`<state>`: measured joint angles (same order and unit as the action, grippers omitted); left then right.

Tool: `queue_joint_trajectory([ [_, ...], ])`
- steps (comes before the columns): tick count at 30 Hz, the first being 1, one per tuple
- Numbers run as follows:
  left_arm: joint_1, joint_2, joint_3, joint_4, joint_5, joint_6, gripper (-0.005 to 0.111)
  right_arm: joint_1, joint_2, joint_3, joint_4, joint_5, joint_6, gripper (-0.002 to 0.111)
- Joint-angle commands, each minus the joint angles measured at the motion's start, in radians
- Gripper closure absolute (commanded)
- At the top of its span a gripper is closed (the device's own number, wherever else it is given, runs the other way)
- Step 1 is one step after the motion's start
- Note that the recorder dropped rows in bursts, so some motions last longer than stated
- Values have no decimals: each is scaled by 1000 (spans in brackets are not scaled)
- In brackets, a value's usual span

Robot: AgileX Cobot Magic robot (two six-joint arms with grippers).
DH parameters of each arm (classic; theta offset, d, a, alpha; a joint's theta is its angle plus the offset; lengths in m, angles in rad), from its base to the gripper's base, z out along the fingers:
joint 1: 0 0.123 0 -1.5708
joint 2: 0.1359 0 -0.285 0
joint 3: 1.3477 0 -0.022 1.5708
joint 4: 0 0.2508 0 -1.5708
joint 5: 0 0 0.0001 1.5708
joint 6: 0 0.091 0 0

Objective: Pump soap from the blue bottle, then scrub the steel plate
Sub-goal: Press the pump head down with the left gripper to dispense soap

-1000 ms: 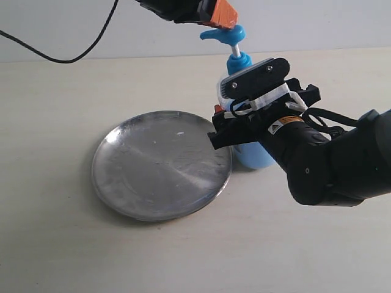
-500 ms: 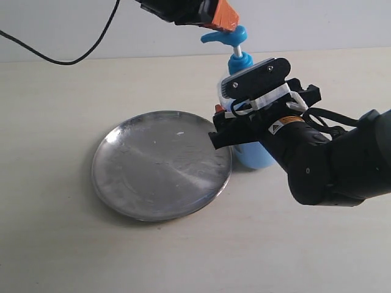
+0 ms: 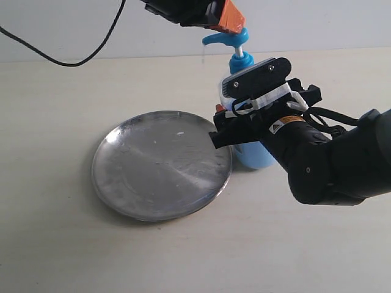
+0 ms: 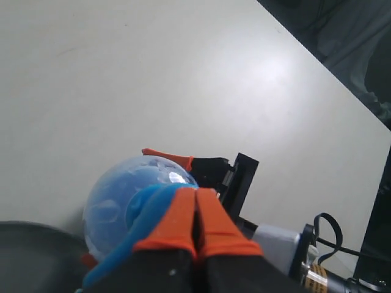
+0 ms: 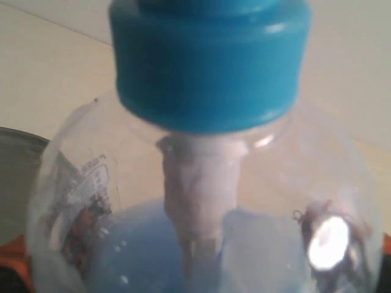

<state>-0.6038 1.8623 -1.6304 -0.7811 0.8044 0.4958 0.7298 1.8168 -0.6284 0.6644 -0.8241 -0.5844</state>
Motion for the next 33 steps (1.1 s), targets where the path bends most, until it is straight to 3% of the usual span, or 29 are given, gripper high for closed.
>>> queue_joint_trajectory([
  [1, -9, 65, 26, 106, 60, -11, 107, 4, -3, -7, -54, -15, -18, 108],
  [8, -9, 109, 26, 100, 85, -21, 107, 4, -3, -7, -56, -15, -18, 108],
  [17, -15, 127, 79, 195, 89, -93, 107, 4, -3, -7, -62, -15, -16, 108],
  [26, -22, 98, 84, 133, -5, -52, 107, 4, -3, -7, -62, -15, -16, 108],
  [33, -22, 3, -12, 128, -38, -28, 107, 4, -3, -7, -62, -15, -18, 108],
])
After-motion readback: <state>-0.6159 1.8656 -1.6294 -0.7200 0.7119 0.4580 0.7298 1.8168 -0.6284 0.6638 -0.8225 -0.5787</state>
